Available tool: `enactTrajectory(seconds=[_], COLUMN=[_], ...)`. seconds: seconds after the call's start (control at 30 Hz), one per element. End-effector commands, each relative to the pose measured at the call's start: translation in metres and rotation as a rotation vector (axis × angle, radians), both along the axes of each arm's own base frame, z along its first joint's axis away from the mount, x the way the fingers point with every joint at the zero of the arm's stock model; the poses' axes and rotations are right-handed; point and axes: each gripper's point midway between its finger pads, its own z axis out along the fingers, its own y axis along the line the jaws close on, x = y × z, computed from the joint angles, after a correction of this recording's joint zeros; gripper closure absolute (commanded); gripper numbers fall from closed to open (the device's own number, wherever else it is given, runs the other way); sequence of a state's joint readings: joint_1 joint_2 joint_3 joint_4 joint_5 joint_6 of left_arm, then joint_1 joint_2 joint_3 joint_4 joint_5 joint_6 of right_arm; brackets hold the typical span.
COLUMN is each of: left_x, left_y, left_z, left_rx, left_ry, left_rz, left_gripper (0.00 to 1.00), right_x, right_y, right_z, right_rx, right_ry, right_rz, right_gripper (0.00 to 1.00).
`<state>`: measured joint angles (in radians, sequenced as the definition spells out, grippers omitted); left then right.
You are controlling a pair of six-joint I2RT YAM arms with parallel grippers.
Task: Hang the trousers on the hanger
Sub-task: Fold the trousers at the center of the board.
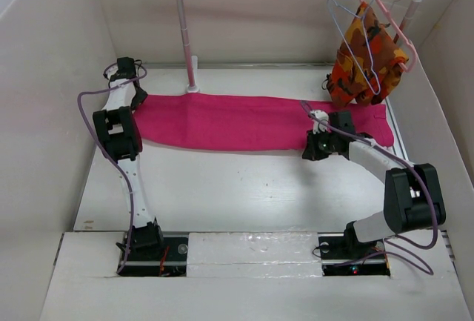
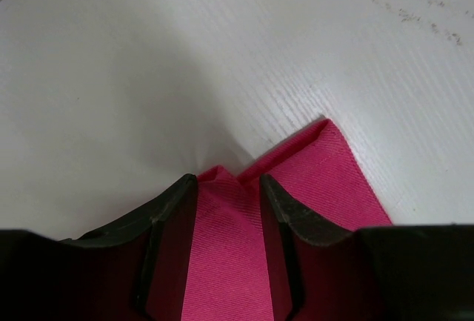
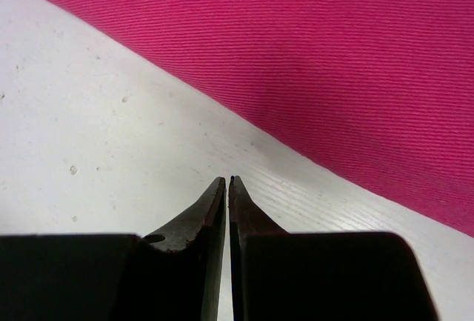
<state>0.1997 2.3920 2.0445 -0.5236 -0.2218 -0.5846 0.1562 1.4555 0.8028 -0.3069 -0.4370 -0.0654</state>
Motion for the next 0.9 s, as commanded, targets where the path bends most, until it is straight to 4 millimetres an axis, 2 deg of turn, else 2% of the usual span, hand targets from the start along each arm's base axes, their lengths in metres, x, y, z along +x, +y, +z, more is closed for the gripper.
enactTrajectory(seconds=[0.0,0.1,0.17,0.2,0.3,0.33,0.4,0.43,0.5,0.53,0.6,0.63,0.7,0.77,0.8,0.83,0.87], left_x=[0.014,0.020,0.020,0.019,0.012,0.012,0.007,0.007,-0.001,0.001,-0.006,-0.006,-0.012,-0.018,-0.025,-0.026,-0.030], left_y=[0.006,0.007,0.006,0.007,0.007,0.008,0.009,0.011,0.011,0.013,0.013,0.014,0.009,0.005,0.003,-0.004,-0.006], left_z=[0.009,0.014,0.009,0.008,0.003,0.010,0.011,0.023,0.028,0.047,0.057,0.080,0.104,0.113,0.108,0.121,0.121], left_rx=[0.006,0.007,0.003,0.004,0.003,0.011,0.017,0.030,0.037,0.049,0.055,0.067,0.054,0.041,0.032,0.026,0.022], left_ry=[-0.047,-0.072,-0.056,-0.051,-0.030,-0.044,-0.037,-0.060,-0.059,-0.100,-0.115,-0.162,-0.221,-0.249,-0.237,-0.267,-0.265], left_rz=[0.023,0.019,0.020,0.021,0.039,0.044,0.056,0.062,0.073,0.077,0.087,0.094,0.099,0.094,0.096,0.085,0.085], left_gripper=[0.65,0.65,0.67,0.81,1.00,1.00,1.00,1.00,1.00,1.00,1.00,1.00,1.00,1.00,1.00,1.00,1.00], right_x=[-0.002,-0.004,-0.004,-0.004,-0.001,0.000,0.003,0.004,0.009,0.009,0.012,0.012,0.014,0.016,0.017,0.018,0.019], right_y=[0.006,0.012,0.013,0.013,0.013,0.013,0.013,0.014,0.012,0.013,0.014,0.014,0.015,0.015,0.015,0.016,0.017], right_z=[0.000,-0.003,-0.005,-0.006,-0.005,-0.005,-0.003,-0.005,-0.003,-0.003,-0.002,-0.002,-0.004,-0.005,-0.006,-0.006,-0.006], right_rx=[-0.004,-0.005,-0.003,-0.005,-0.009,-0.011,-0.011,-0.012,-0.009,-0.006,-0.001,-0.001,-0.001,-0.002,-0.001,0.005,0.009], right_ry=[-0.018,-0.011,-0.006,-0.001,-0.008,-0.007,-0.014,-0.008,-0.016,-0.018,-0.024,-0.023,-0.020,-0.021,-0.022,-0.026,-0.027], right_rz=[0.038,0.058,0.060,0.059,0.063,0.063,0.070,0.072,0.064,0.066,0.068,0.070,0.072,0.073,0.075,0.079,0.080], right_gripper=[0.89,0.89,0.89,0.89,0.89,0.89,0.89,0.89,0.89,0.89,0.89,0.89,0.89,0.89,0.89,0.89,0.89])
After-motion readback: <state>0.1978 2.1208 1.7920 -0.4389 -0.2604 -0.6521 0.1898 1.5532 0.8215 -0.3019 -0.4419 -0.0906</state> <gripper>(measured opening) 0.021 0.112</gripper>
